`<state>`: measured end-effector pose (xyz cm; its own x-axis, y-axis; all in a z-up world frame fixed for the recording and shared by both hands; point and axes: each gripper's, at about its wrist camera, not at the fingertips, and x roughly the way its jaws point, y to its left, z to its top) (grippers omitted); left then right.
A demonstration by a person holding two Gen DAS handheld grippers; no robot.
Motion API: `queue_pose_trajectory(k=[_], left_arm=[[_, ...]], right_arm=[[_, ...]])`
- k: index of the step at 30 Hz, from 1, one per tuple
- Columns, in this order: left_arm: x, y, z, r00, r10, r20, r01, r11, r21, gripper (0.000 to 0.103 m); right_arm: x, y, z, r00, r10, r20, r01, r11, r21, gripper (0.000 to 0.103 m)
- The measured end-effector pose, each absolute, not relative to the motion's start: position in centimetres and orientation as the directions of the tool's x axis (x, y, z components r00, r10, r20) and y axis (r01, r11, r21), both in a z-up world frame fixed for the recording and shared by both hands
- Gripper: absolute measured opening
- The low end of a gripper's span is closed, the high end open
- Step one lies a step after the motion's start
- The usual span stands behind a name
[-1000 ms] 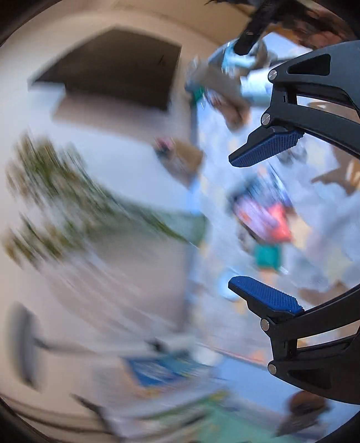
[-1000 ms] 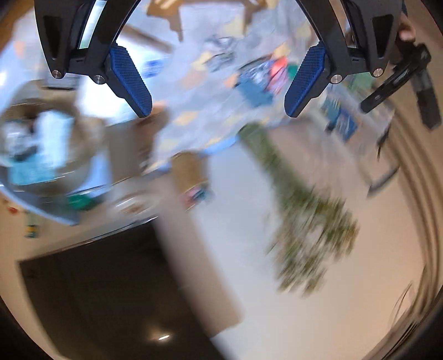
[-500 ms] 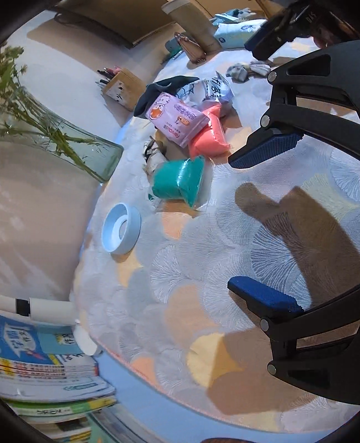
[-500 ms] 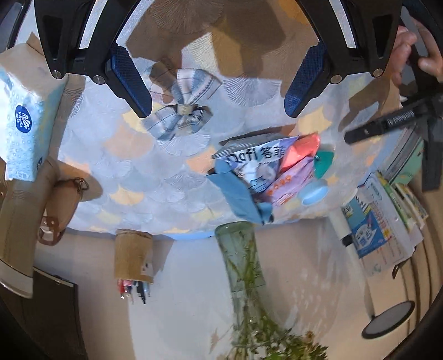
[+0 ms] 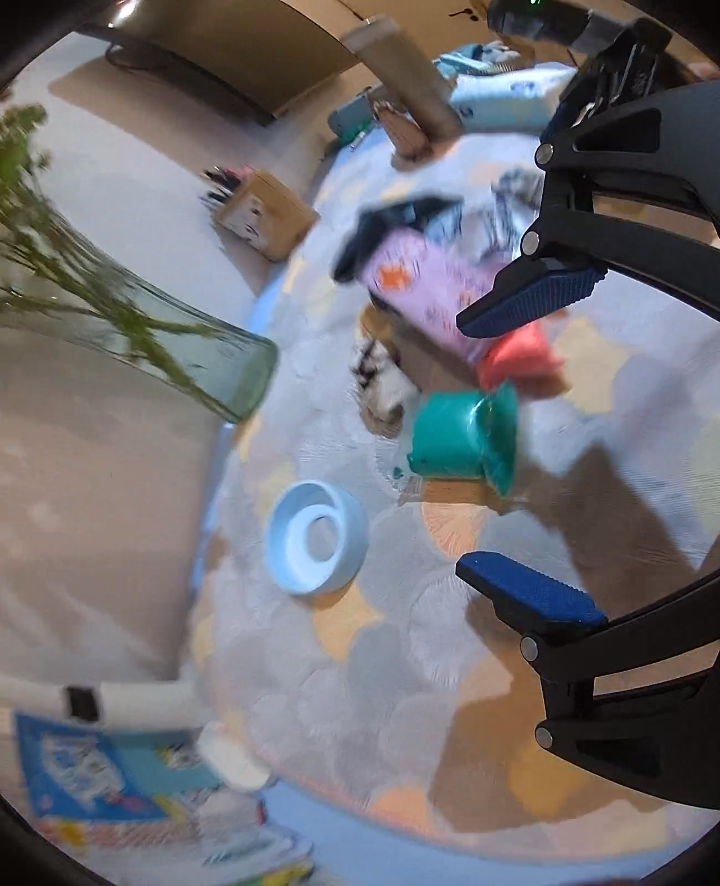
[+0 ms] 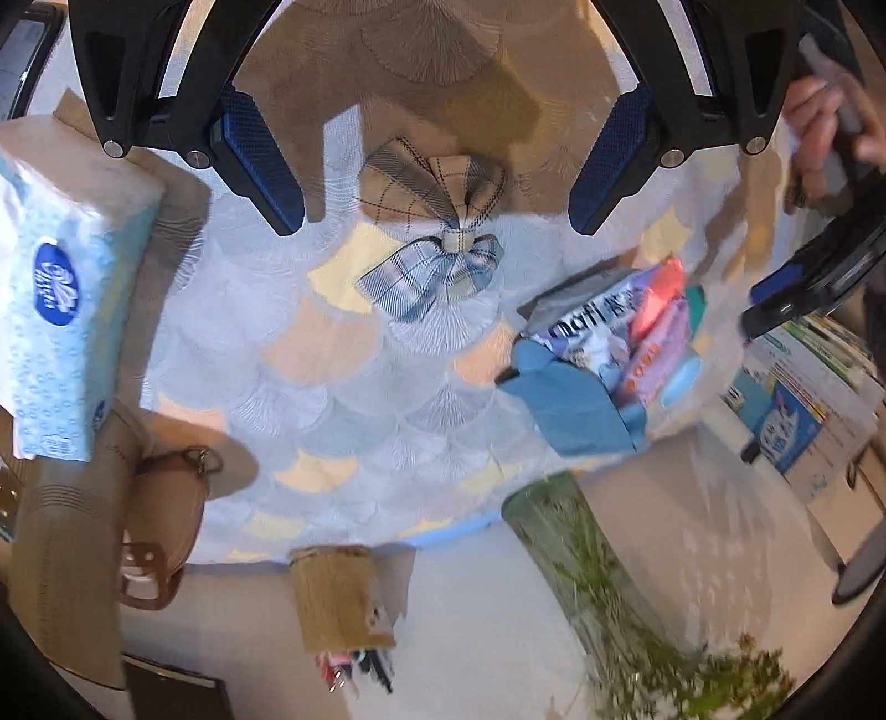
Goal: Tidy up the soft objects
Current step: 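Grasp the teal cup with the left tool while the right tool grasps the plaid bow, then carry the teal cup and plaid bow to the glass bowl and open both tools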
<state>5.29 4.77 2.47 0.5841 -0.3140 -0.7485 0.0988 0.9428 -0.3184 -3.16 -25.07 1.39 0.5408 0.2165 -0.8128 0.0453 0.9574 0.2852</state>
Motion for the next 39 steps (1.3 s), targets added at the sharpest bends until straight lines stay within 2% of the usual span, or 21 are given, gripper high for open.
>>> queue_pose_trajectory(k=[2, 4, 6, 8, 9, 11, 12, 15, 16, 19, 22, 27, 33, 39], left_arm=[[6.0, 4.7, 1.0, 0.565, -0.35, -0.747, 0.105, 0.929, -0.356, 0.069], [5.9, 4.7, 1.1, 0.59, -0.348, -0.729, 0.106, 0.928, -0.357, 0.069], [6.0, 4.2, 1.5, 0.609, -0.304, -0.733, 0.112, 0.947, -0.301, 0.069], [6.1, 3.6, 1.2, 0.595, -0.264, -0.759, 0.104, 0.962, -0.254, 0.067], [6.0, 3.3, 1.3, 0.603, -0.247, -0.758, 0.101, 0.967, -0.234, 0.063], [6.0, 3.0, 1.2, 0.606, -0.235, -0.76, 0.11, 0.971, -0.212, 0.054], [5.9, 3.1, 1.3, 0.61, -0.229, -0.759, 0.11, 0.973, -0.205, 0.043], [5.4, 3.4, 1.6, 0.622, -0.258, -0.74, 0.125, 0.965, -0.231, 0.037], [5.0, 3.7, 1.8, 0.64, -0.266, -0.721, 0.127, 0.962, -0.243, 0.037], [3.8, 4.5, 2.7, 0.696, -0.295, -0.654, 0.133, 0.949, -0.287, 0.037], [3.7, 4.9, 2.8, 0.71, -0.276, -0.647, 0.106, 0.951, -0.29, 0.037], [2.6, 4.6, 4.0, 0.738, -0.266, -0.62, 0.104, 0.953, -0.286, 0.037], [-0.5, 1.2, 8.1, 0.756, -0.365, -0.543, 0.226, 0.925, -0.307, 0.037], [-1.4, -4.1, 11.0, 0.723, -0.47, -0.507, 0.344, 0.881, -0.325, 0.037]], right_arm=[[-2.7, -24.2, 0.9, 0.538, 0.161, -0.827, 0.041, 0.975, 0.217, 0.096], [-2.6, -23.4, 0.5, 0.547, 0.112, -0.83, 0.039, 0.987, 0.159, 0.096], [-2.6, -22.7, 0.4, 0.564, 0.066, -0.823, 0.032, 0.994, 0.102, 0.096], [-2.4, -22.0, 0.3, 0.565, 0.029, -0.824, 0.025, 0.998, 0.052, 0.085], [-2.3, -21.6, 0.2, 0.562, 0.019, -0.827, 0.017, 0.999, 0.034, 0.068], [-2.3, -21.5, 0.1, 0.561, 0.008, -0.827, 0.014, 1.0, 0.019, 0.058], [-2.4, -21.5, 0.2, 0.57, 0.011, -0.821, 0.01, 1.0, 0.02, 0.049], [-2.6, -21.7, 0.4, 0.585, 0.023, -0.81, 0.002, 1.0, 0.03, 0.03], [-2.6, -21.6, 0.4, 0.59, 0.028, -0.807, 0.0, 0.999, 0.034, 0.027], [-3.4, -21.8, 1.1, 0.635, 0.06, -0.77, -0.016, 0.998, 0.065, 0.025], [-4.7, -22.0, 2.2, 0.694, 0.082, -0.715, -0.032, 0.996, 0.083, 0.025], [-4.9, -22.1, 2.5, 0.716, 0.091, -0.692, -0.03, 0.995, 0.099, 0.025], [-5.5, -24.1, 3.5, 0.72, 0.12, -0.683, -0.001, 0.985, 0.173, 0.025], [-7.6, -27.5, 7.3, 0.785, 0.103, -0.611, 0.044, 0.974, 0.22, 0.025]])
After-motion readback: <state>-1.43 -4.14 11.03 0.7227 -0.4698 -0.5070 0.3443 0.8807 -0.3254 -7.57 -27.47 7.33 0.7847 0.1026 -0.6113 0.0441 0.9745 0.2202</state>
